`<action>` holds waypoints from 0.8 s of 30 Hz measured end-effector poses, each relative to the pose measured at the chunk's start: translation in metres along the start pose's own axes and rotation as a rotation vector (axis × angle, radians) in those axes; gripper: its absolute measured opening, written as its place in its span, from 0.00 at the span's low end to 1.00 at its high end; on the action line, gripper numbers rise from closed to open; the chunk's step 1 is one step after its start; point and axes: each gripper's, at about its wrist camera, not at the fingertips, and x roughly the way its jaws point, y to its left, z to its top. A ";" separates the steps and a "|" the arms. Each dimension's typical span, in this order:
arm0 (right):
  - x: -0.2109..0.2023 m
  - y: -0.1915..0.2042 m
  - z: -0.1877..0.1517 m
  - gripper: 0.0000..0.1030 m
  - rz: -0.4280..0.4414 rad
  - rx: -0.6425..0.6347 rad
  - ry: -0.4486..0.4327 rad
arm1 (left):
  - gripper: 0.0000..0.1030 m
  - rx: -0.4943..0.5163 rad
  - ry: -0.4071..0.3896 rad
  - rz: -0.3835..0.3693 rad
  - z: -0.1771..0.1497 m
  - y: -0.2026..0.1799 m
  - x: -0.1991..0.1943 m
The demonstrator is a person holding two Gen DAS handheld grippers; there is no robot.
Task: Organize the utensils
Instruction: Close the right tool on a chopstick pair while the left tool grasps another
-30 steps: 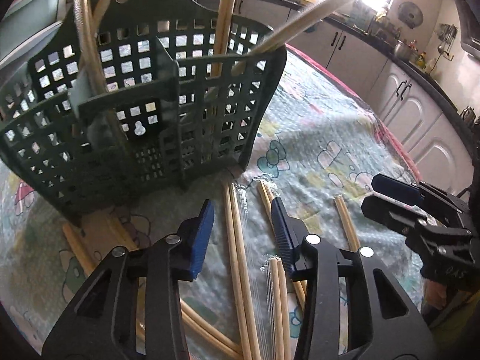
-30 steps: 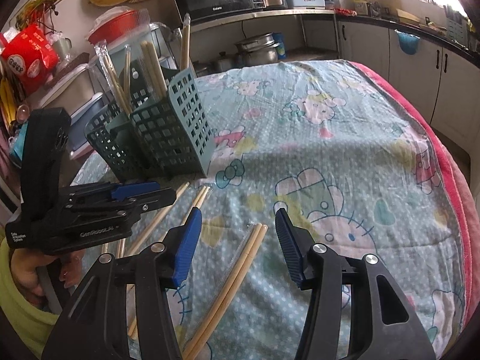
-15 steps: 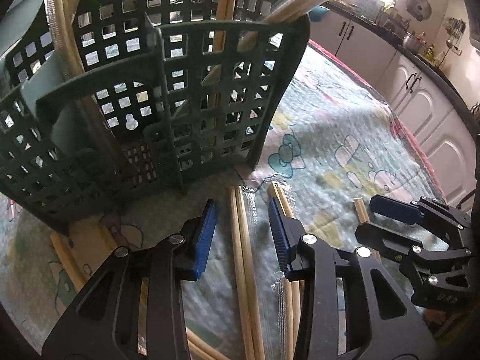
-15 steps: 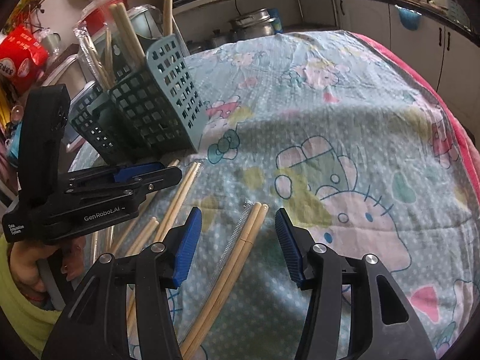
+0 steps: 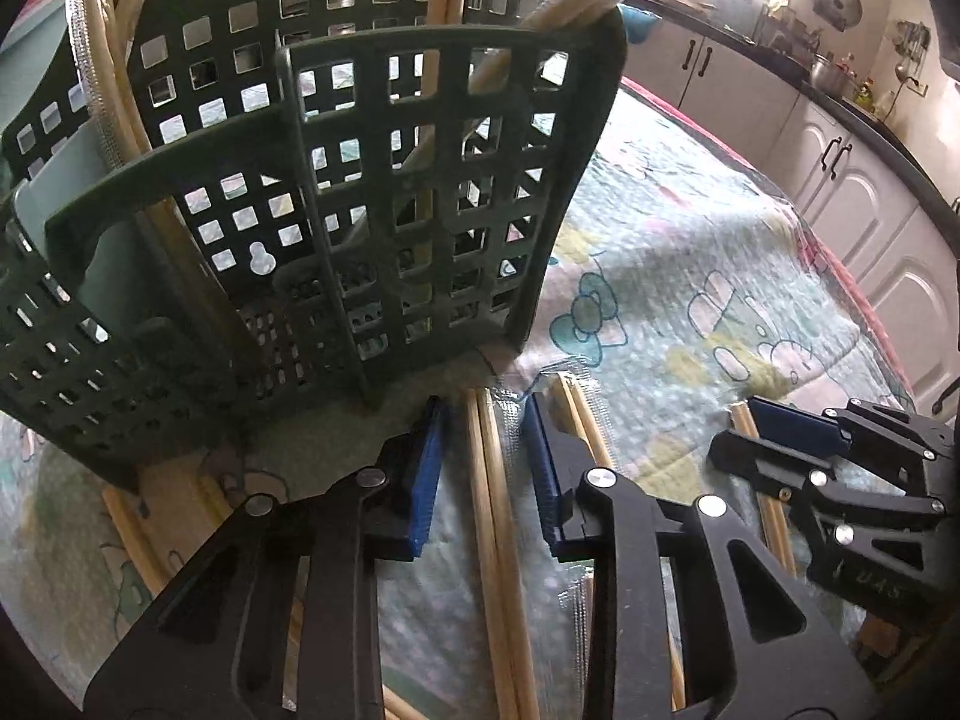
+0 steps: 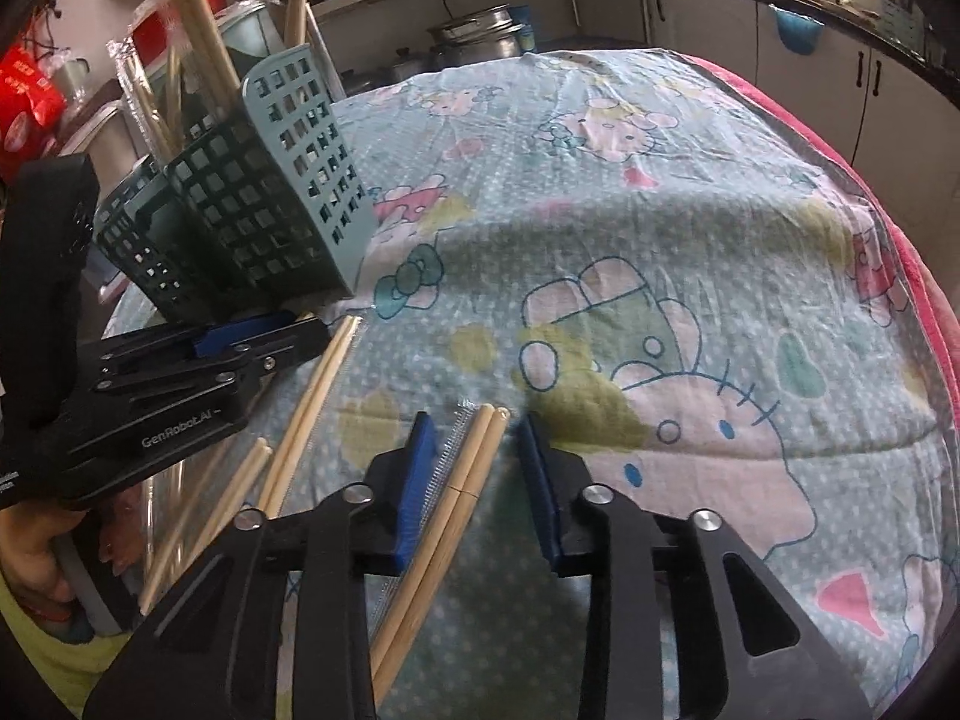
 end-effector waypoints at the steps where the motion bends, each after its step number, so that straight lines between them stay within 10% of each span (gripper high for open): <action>1: 0.000 -0.002 0.000 0.21 0.000 0.006 0.000 | 0.19 0.000 0.000 0.002 0.000 0.001 0.000; 24: -0.041 -0.021 0.007 0.09 0.087 0.095 -0.108 | 0.03 -0.059 -0.071 -0.122 -0.006 0.022 -0.049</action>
